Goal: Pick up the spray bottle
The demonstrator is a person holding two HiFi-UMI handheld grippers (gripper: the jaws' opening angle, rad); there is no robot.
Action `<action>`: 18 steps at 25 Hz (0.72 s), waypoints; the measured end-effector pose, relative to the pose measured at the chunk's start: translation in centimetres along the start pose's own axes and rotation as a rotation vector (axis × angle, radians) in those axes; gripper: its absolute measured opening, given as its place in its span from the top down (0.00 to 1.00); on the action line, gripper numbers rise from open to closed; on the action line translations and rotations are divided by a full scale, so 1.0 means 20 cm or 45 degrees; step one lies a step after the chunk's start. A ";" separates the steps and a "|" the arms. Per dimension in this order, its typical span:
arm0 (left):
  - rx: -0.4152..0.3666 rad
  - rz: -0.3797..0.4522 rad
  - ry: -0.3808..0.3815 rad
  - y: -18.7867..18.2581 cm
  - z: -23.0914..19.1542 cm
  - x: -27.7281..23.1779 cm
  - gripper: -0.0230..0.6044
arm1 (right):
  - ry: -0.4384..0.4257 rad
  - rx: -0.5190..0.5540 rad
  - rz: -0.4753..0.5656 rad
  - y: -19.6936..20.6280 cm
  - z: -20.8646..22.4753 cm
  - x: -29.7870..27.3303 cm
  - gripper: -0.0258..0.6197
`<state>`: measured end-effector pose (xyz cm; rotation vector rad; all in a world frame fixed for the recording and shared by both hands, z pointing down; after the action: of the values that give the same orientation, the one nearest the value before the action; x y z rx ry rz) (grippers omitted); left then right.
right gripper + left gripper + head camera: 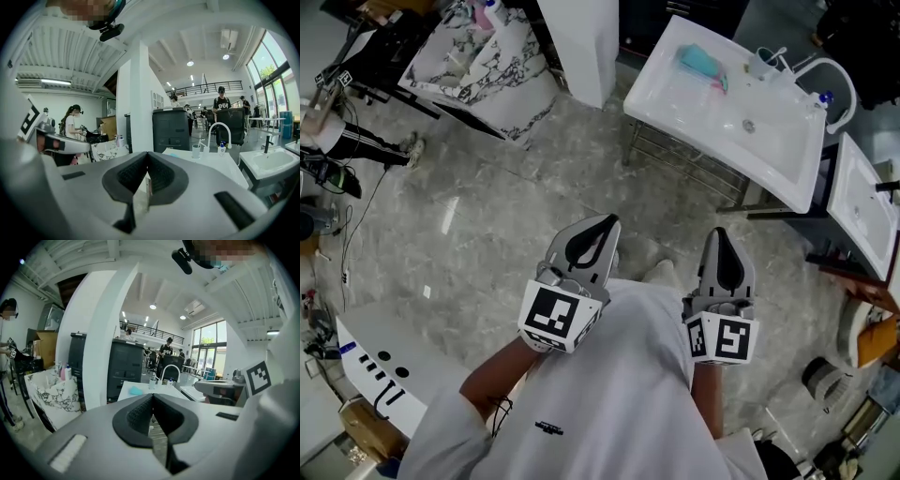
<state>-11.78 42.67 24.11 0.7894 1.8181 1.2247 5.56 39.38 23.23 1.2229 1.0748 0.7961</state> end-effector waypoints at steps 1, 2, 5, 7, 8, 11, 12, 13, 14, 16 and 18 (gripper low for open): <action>0.002 0.001 -0.001 0.00 -0.03 0.01 0.96 | 0.005 -0.002 0.007 -0.01 -0.02 -0.01 0.95; 0.005 0.001 -0.001 0.01 -0.06 0.02 0.96 | 0.010 0.000 0.015 -0.02 -0.04 -0.03 0.95; 0.016 -0.004 0.010 0.02 -0.13 0.02 0.96 | 0.015 0.013 0.022 -0.03 -0.09 -0.06 0.95; 0.020 -0.005 0.024 0.01 -0.15 0.00 0.96 | 0.005 0.024 0.021 -0.04 -0.11 -0.08 0.95; 0.019 -0.006 0.030 0.01 -0.16 -0.01 0.96 | 0.001 0.030 0.022 -0.04 -0.12 -0.10 0.95; 0.010 -0.013 0.046 -0.02 -0.19 -0.10 0.96 | 0.021 0.036 0.022 -0.04 -0.08 -0.19 0.95; 0.006 -0.015 0.049 -0.04 -0.21 -0.14 0.96 | 0.035 0.031 0.022 -0.05 -0.06 -0.22 0.95; 0.001 -0.018 0.051 -0.05 -0.22 -0.18 0.96 | 0.048 0.023 0.022 -0.05 -0.03 -0.26 0.95; -0.003 -0.019 0.051 -0.07 -0.25 -0.22 0.96 | 0.060 0.015 0.023 -0.05 0.00 -0.30 0.95; -0.009 -0.023 0.047 -0.11 -0.29 -0.31 0.96 | 0.071 0.005 0.024 -0.06 0.05 -0.39 0.95; -0.012 -0.029 0.045 -0.15 -0.33 -0.43 0.96 | 0.070 0.006 0.023 -0.07 0.12 -0.50 0.95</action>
<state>-13.47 31.66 25.11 0.7439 1.8433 1.2392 4.51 29.03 23.98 1.2224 1.1116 0.8458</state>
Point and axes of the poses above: the fingertips, and each gripper's own axes: x backward along the fingers, z to its right, y out of its underside, the point moved 2 cm from there along x, backward along the fingers, and after that the axes turned 7 degrees about y, right-handed, at the moved point
